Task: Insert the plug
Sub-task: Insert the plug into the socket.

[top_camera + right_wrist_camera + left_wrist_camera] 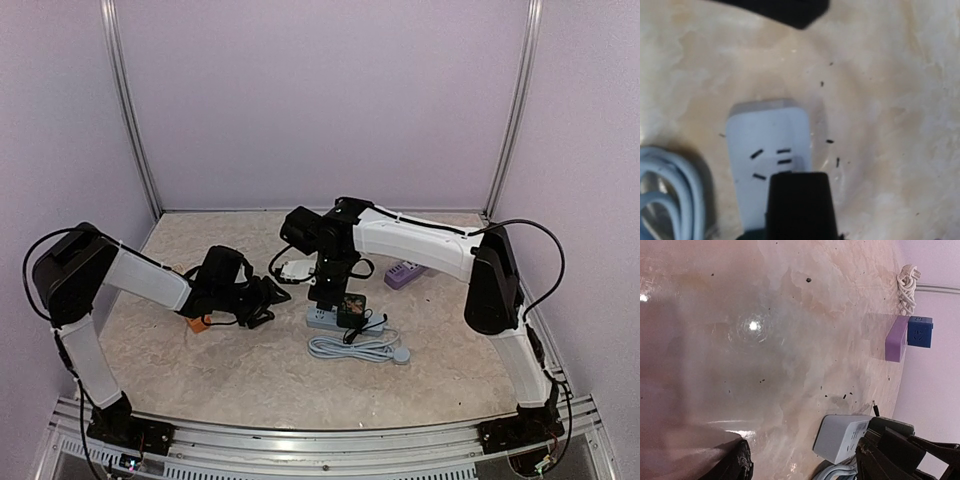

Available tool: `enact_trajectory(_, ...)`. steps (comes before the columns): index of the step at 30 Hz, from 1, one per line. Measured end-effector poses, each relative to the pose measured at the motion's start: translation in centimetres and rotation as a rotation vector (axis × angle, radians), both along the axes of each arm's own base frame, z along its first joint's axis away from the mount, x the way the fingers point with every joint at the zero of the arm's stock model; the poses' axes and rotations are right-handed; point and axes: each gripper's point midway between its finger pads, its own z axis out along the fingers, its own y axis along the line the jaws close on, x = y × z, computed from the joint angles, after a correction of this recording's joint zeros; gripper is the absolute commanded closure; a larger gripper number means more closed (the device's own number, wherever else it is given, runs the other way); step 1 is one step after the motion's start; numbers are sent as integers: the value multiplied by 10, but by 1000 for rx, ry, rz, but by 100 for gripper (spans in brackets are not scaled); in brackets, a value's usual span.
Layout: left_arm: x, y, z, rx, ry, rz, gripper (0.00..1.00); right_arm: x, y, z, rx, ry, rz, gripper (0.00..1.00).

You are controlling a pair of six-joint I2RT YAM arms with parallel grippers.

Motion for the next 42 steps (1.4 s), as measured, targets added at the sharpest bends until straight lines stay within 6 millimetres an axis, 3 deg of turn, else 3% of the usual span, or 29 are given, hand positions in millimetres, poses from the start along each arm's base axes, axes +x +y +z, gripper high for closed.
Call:
enact_trajectory(5,-6,5,4,10,-14,21,18,3,3,-4,-20,-22,10,100)
enact_trajectory(9,-11,8,7,29,-28,31,2,2,5,-5,-23,-26,22,100)
enact_trajectory(19,-32,33,15,110,-62,90,1,-2,9,-9,-28,-20,45,100)
enact_trajectory(26,-37,44,43,128,-137,142,1,-4,9,-12,-32,-13,49,100)
enact_trajectory(32,-40,57,49,150,-159,178,1,-6,9,-16,-39,-22,53,100)
enact_trajectory(42,-54,60,62,165,-212,191,1,-6,10,-18,-46,-26,69,100)
